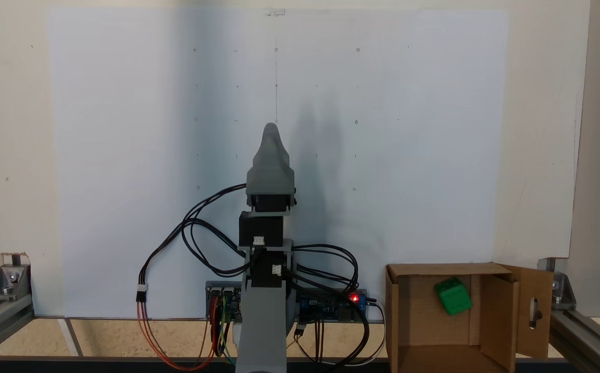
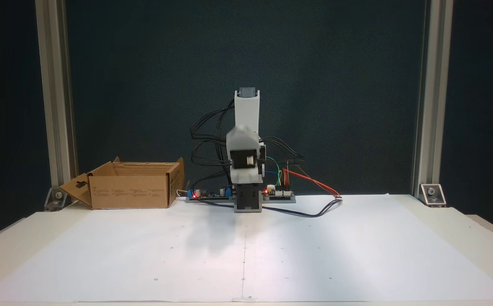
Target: Grasp a green dice and put it in the bin.
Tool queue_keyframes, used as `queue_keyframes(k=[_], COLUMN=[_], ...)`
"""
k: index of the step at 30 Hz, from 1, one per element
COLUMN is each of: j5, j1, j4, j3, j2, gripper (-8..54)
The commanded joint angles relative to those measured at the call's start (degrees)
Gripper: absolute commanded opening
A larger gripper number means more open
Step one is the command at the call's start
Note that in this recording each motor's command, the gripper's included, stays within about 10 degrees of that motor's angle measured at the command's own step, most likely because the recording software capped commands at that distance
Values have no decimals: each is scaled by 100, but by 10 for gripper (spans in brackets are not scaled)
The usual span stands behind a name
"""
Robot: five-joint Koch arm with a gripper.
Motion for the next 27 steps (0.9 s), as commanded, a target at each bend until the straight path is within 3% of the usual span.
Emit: queue_keyframes(k=[1,27], j5=[158,-229], j1=[0,0], j4=[-853,-914], j3=[299,343], j2=[642,615], gripper=[441,445])
